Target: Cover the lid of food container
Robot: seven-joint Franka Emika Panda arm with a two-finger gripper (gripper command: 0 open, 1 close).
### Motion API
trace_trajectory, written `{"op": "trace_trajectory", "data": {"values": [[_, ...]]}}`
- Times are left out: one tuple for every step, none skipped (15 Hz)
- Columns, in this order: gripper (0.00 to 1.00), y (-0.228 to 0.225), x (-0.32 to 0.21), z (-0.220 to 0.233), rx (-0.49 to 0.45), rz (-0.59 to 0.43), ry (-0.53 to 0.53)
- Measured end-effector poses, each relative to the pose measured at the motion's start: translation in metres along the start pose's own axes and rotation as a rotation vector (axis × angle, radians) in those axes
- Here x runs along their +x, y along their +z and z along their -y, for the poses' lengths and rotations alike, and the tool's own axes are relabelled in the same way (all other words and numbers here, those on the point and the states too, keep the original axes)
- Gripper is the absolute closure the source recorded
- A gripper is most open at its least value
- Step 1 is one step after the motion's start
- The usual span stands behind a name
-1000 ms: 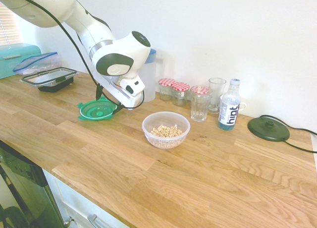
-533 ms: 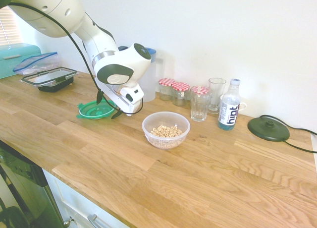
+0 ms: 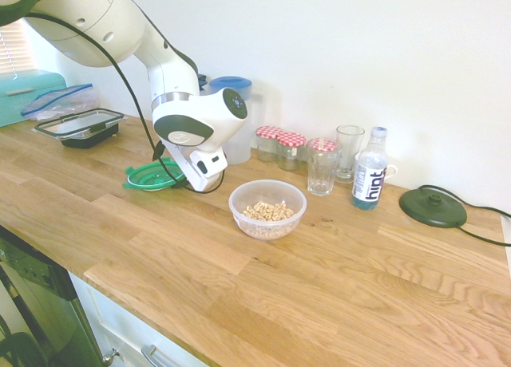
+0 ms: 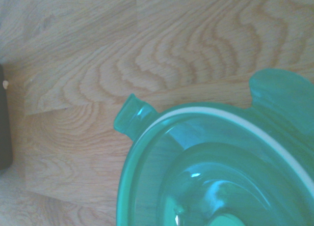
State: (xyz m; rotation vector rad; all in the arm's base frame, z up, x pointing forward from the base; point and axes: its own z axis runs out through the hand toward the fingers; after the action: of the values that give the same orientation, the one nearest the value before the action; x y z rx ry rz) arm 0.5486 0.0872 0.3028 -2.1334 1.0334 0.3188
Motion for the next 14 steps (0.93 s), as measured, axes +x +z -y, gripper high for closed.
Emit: {"op": "trace_trajectory", "data": {"values": [[1.00,0.000,0.000,-0.002,0.003,0.002,0.004],[1.00,0.001,0.001,-0.004,0.005,0.003,0.005],[1.00,0.001,0.002,-0.007,0.004,0.004,0.005],[1.00,0.001,0.003,-0.009,0.004,0.004,0.007],[1.00,0.002,0.003,-0.010,0.002,0.005,0.009],[1.00,0.002,0.003,-0.012,0.000,0.005,0.009],[1.00,0.003,0.003,-0.014,-0.002,0.007,0.009],[1.00,0.004,0.004,-0.016,-0.004,0.007,0.009],[1.00,0.004,0.004,-0.017,-0.006,0.008,0.010],[1.00,0.005,0.004,-0.019,-0.009,0.009,0.012],[1.00,0.005,0.004,-0.020,-0.013,0.009,0.013],[1.00,0.006,0.004,-0.021,-0.015,0.010,0.013],[1.00,0.006,0.004,-0.023,-0.017,0.010,0.014],[1.00,0.007,0.004,-0.024,-0.018,0.011,0.012]]}}
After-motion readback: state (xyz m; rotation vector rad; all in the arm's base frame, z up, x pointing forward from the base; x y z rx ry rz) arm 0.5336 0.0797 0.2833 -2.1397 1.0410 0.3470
